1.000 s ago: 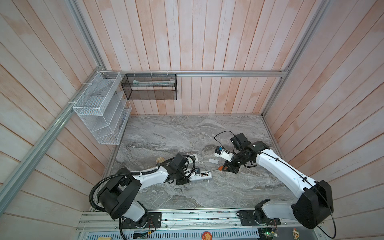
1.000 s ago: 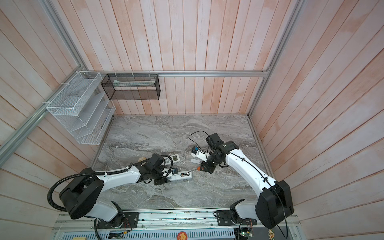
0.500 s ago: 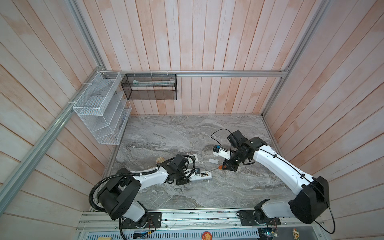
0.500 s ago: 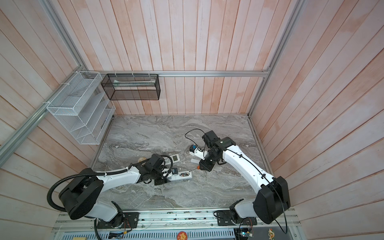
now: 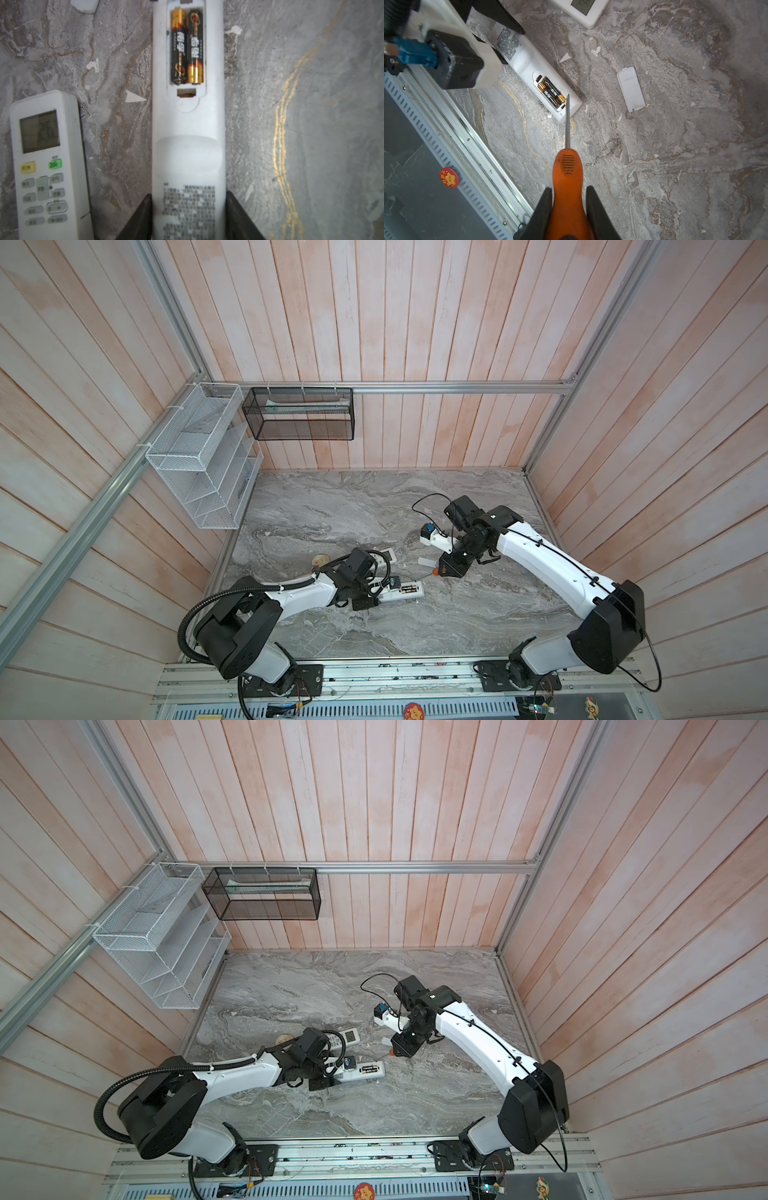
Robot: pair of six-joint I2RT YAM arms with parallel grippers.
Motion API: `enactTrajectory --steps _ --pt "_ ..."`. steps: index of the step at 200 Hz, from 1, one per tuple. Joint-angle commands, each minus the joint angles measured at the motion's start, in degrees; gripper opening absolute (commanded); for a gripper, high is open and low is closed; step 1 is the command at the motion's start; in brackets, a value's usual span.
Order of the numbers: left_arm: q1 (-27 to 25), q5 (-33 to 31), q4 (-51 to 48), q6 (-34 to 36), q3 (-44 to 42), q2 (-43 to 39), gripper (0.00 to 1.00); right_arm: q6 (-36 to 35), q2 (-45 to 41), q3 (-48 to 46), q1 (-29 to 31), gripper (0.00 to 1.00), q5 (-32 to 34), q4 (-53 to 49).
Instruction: Unload the batteries from the remote control
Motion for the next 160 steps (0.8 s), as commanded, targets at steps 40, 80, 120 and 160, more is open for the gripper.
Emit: enactTrajectory --steps 40,80,120,160 --pt "-0.5 -3.4 -6.8 1.0 -2.6 4.2 0.24 2.5 1.5 2.9 1.6 0.0 2.7 -3.3" --pt "-0.5 -3.4 -6.8 1.0 -2.6 4.2 0.24 2.7 2.1 3.7 2.6 0.0 2.7 -3.5" --pt "-0.6 -3.4 -6.9 0.9 -2.6 4.2 0.24 2.7 2.8 4.2 3.1 0.0 2.9 -4.0" --pt "-0.6 -3.5 -6.8 0.8 -2.5 4.3 0.24 2.2 4.1 5.2 3.5 0.0 2.9 -5.4"
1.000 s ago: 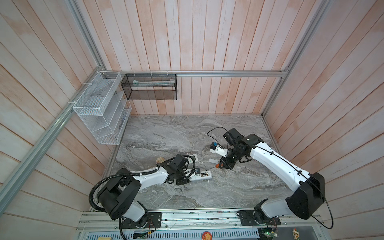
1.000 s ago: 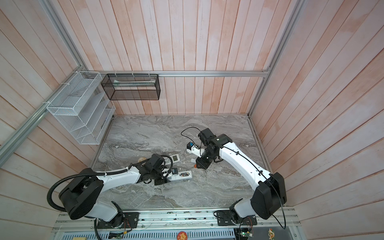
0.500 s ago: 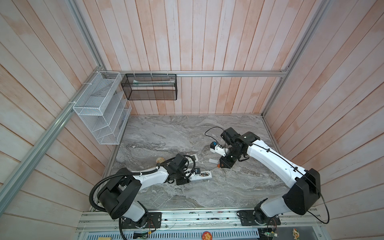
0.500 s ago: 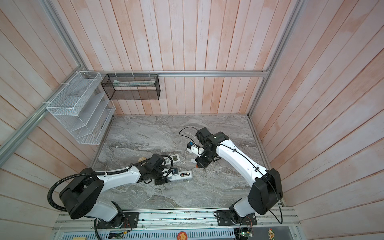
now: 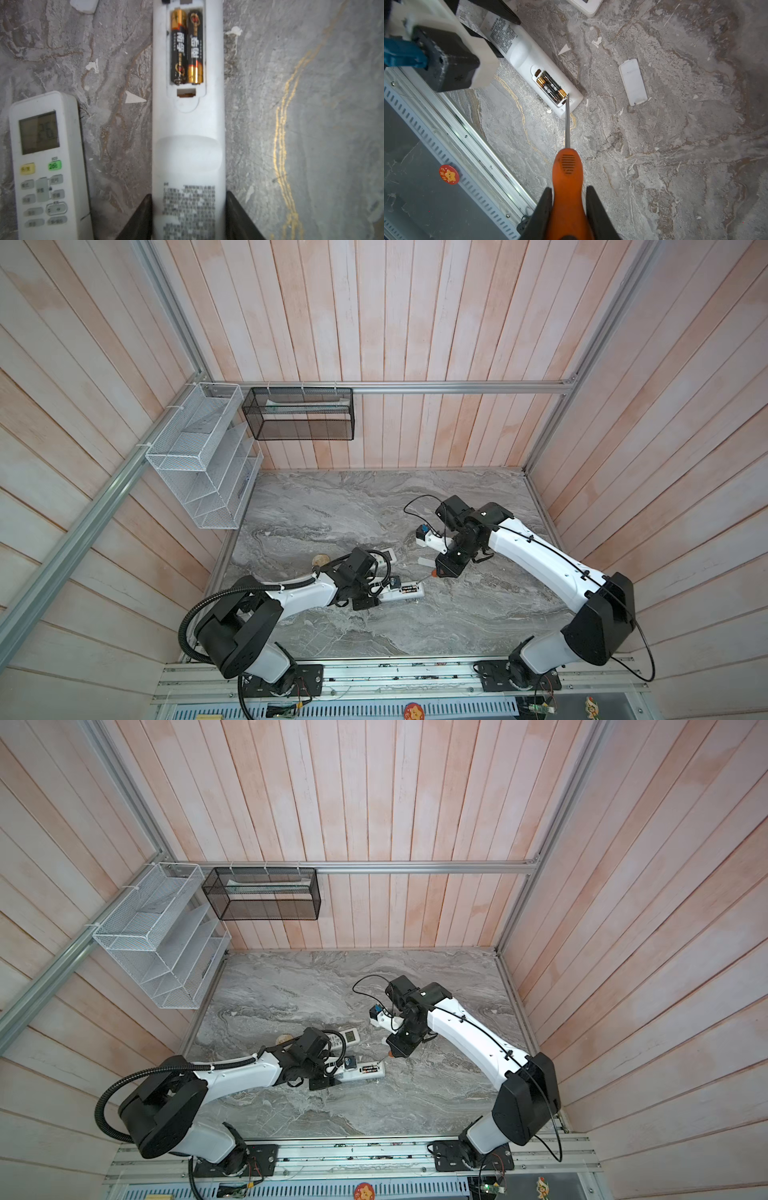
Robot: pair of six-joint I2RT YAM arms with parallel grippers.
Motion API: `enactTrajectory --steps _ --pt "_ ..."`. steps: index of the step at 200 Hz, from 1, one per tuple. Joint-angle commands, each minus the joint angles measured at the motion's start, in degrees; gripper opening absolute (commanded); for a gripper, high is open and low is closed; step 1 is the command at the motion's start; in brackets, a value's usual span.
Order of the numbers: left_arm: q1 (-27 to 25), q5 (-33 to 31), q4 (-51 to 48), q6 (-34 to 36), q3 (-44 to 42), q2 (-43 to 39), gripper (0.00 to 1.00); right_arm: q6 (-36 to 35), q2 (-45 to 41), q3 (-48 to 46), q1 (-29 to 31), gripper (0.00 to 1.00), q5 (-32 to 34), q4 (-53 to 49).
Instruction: Unload the batteries from the remote control
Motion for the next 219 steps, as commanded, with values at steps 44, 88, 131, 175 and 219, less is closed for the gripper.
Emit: enactTrajectory --steps 44,88,131,175,219 --pt "-0.5 -3.7 -6.9 0.9 -2.6 4.4 0.23 -0.5 2.1 1.4 0.7 0.0 1.0 -3.6" --pt "-0.5 -3.8 -7.0 0.8 -2.4 4.8 0.23 -0.8 3.0 1.3 0.6 0.0 0.0 -3.4" --pt "-0.5 -3.7 -7.0 0.8 -2.3 4.7 0.23 -1.8 3.2 0.7 0.4 0.0 -3.5 -2.4" --pt "-0.5 -3.6 -7.0 0.8 -2.3 4.6 0.23 0.4 1.8 -0.3 -4.0 0.0 -13.5 1.5" --pt "-0.5 -3.5 -6.8 0.9 -2.6 4.2 0.23 2.2 -1.2 -3.4 -7.3 0.0 -18.6 4.7"
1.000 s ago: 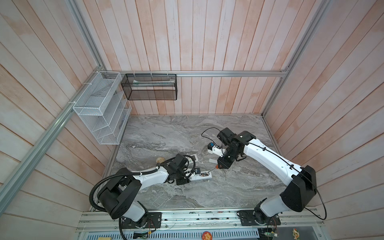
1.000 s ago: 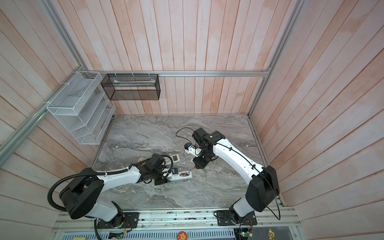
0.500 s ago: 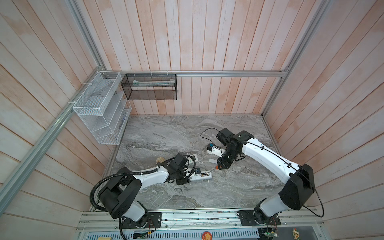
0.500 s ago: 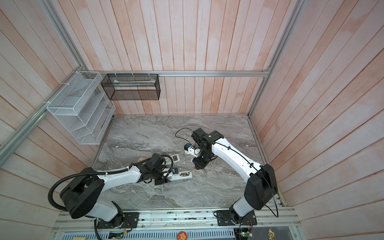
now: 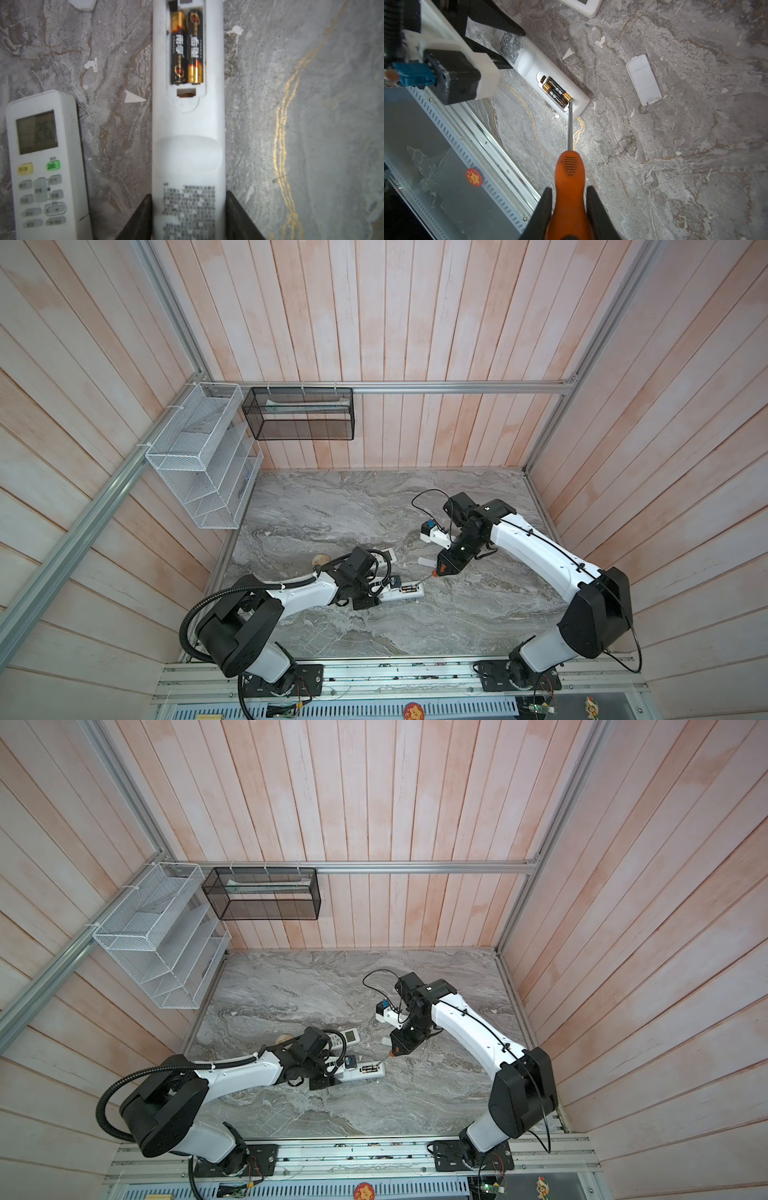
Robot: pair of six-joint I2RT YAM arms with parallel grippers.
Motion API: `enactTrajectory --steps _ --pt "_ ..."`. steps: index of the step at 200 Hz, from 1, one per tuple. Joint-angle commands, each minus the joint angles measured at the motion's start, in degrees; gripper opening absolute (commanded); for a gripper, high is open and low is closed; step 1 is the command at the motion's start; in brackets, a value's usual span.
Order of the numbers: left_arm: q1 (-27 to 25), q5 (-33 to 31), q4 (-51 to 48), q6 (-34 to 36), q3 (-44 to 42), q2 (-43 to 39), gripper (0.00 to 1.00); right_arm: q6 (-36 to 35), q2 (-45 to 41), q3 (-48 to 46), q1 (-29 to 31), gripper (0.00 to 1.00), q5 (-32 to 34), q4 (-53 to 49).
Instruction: Unload the batteries from the remote control
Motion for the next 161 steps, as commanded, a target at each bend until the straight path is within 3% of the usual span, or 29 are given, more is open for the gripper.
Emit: enactTrajectory --steps 1,58,161 --pt "-0.5 -3.5 -6.2 1.1 -3.2 3.8 0.23 1.5 -2.4 -1.5 -1.2 0.0 -9.6 3.2" --pt "-0.5 -3.4 -6.0 1.2 -3.4 3.4 0.23 3.9 -5.9 -5.8 -4.5 0.0 -16.1 7.8" --pt "-0.5 -3.1 -5.7 1.1 -4.0 2.4 0.23 6.3 -5.8 -4.6 -4.6 0.0 -10.9 10.2"
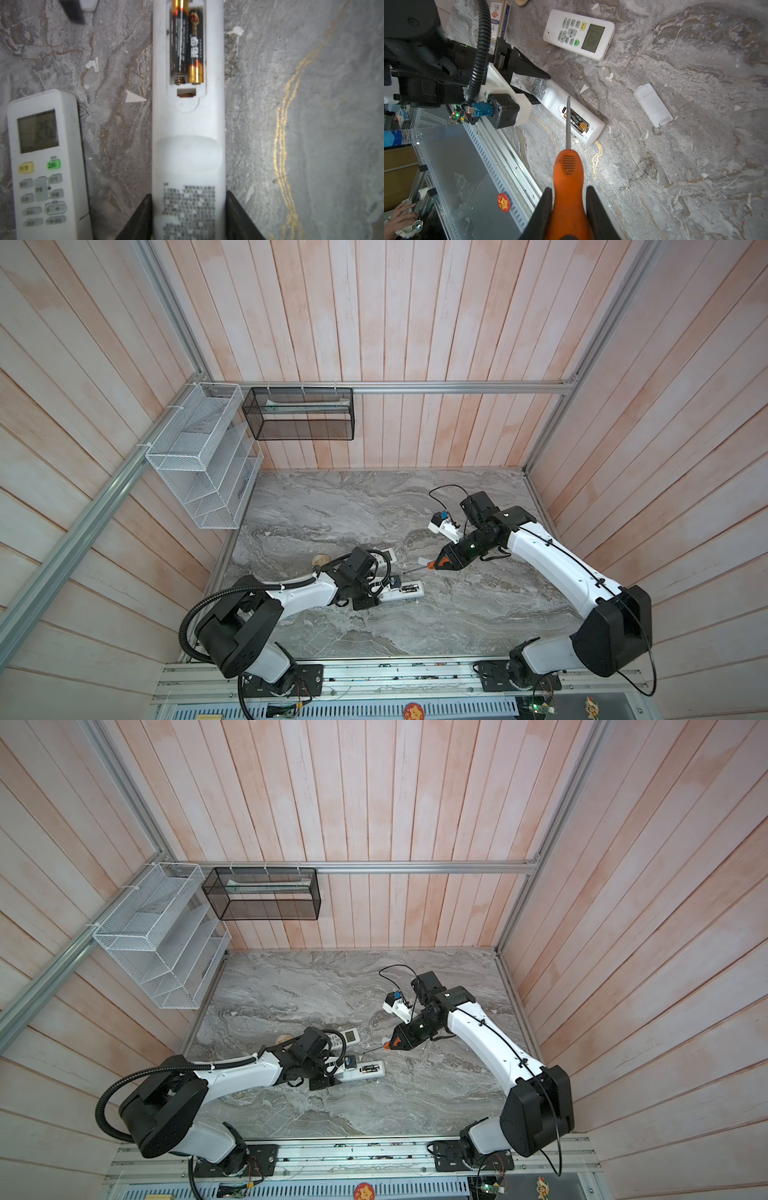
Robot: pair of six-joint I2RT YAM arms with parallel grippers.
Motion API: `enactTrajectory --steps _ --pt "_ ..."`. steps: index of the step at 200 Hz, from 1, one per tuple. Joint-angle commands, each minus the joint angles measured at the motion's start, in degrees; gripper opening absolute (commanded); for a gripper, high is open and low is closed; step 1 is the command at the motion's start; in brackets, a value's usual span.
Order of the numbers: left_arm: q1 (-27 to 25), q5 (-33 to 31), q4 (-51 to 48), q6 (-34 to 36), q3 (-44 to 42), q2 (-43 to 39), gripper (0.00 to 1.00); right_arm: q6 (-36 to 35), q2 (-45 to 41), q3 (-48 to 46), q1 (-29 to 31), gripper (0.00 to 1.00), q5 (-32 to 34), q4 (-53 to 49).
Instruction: Unload the batteries from the remote control
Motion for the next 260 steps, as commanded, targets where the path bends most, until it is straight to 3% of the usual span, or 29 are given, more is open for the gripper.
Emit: enactTrajectory --steps 1,55,98,160,260 --pt "-0.5 -3.0 -6.0 1.4 -3.7 2.7 0.23 0.8 0.4 0.9 0.1 0.0 0.1 1.1" --pt "-0.5 -2.9 -6.3 1.4 -3.4 3.0 0.23 1.1 -1.3 3.4 0.1 0.0 5.4 -3.2" --pt "-0.5 -2.9 -6.6 1.3 -3.1 3.4 0.23 6.5 -3.3 3.0 3.0 0.0 6.4 -2.6" --pt "-0.5 -2.8 -6.9 1.3 -2.9 3.3 0.23 6.2 2.3 5.1 8.1 0.0 8.3 -4.4" --pt "-0.5 -3.1 -6.3 1.2 -3.5 2.7 0.23 2.7 9.1 8.4 10.2 0.0 10.7 -7.5"
